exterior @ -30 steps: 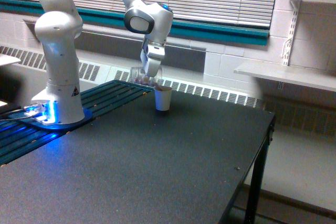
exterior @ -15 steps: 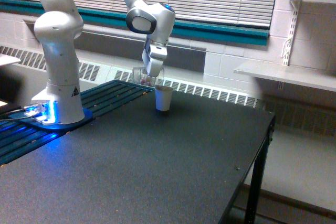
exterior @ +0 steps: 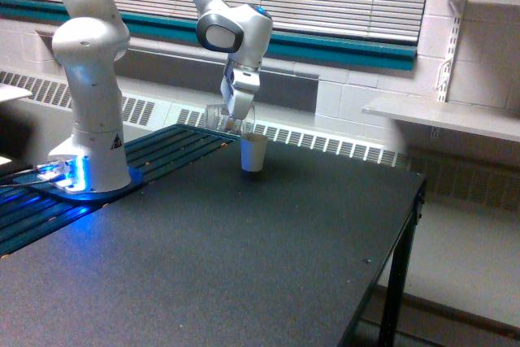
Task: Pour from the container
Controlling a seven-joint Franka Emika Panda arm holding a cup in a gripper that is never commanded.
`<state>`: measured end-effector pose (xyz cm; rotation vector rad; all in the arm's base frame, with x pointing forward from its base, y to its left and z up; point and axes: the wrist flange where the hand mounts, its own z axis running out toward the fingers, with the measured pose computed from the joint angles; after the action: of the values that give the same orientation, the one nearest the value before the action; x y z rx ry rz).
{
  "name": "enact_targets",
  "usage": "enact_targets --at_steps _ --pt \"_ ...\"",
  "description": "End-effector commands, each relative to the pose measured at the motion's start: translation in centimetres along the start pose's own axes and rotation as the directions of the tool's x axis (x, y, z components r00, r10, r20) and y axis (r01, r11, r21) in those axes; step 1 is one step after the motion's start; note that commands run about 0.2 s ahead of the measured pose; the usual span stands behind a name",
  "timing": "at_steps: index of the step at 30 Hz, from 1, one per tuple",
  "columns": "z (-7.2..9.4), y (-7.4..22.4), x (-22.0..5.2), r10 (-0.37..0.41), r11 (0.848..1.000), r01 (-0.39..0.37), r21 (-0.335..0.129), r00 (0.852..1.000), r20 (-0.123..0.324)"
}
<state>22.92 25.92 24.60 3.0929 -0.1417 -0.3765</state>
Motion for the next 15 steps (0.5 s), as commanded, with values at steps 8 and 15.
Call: enact_targets --at_steps 8,15 --pt "0.6 1.5 1.2 0.001 1.000 0.000 -0.031 1.000 0.024" --pt "0.2 1.1 2.0 -0.005 1.000 0.005 -0.020 1.000 0.017"
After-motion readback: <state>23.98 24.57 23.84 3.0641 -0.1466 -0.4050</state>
